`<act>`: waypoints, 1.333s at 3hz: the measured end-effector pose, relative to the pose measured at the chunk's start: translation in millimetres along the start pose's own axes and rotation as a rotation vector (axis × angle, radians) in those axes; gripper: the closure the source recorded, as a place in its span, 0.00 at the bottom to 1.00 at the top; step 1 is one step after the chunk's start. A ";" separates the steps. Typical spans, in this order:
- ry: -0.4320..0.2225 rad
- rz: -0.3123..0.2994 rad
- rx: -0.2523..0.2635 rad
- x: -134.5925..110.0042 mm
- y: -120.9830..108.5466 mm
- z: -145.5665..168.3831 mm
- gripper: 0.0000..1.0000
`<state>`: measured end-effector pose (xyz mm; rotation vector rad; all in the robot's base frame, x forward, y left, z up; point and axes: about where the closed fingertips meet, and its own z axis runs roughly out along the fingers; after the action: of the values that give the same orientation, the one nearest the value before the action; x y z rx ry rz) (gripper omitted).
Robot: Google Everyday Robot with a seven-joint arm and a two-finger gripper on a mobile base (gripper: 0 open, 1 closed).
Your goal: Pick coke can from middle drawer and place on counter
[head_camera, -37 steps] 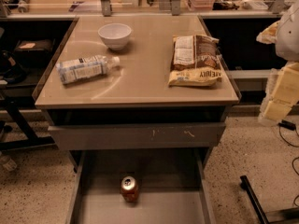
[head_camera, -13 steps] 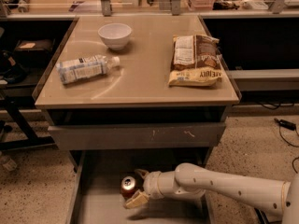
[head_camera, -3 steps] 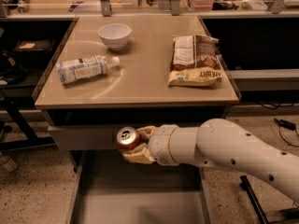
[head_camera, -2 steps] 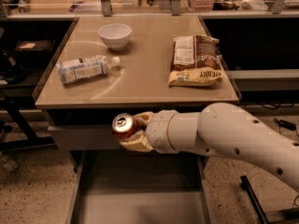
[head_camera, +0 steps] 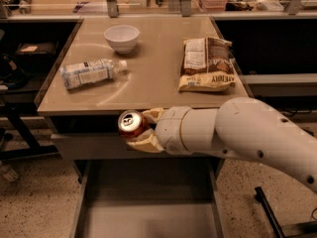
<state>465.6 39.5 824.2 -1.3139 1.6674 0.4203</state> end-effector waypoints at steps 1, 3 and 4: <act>-0.022 -0.074 0.032 -44.6 -21.7 -26.0 1.00; -0.059 -0.130 -0.001 -98.9 -88.3 -19.0 1.00; -0.089 -0.141 -0.054 -109.2 -115.3 7.2 1.00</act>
Offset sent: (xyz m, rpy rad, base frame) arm 0.0700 0.0122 0.1388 -0.0061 -0.1229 0.0871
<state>569.8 64.7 941.6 -1.4226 1.4886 0.4359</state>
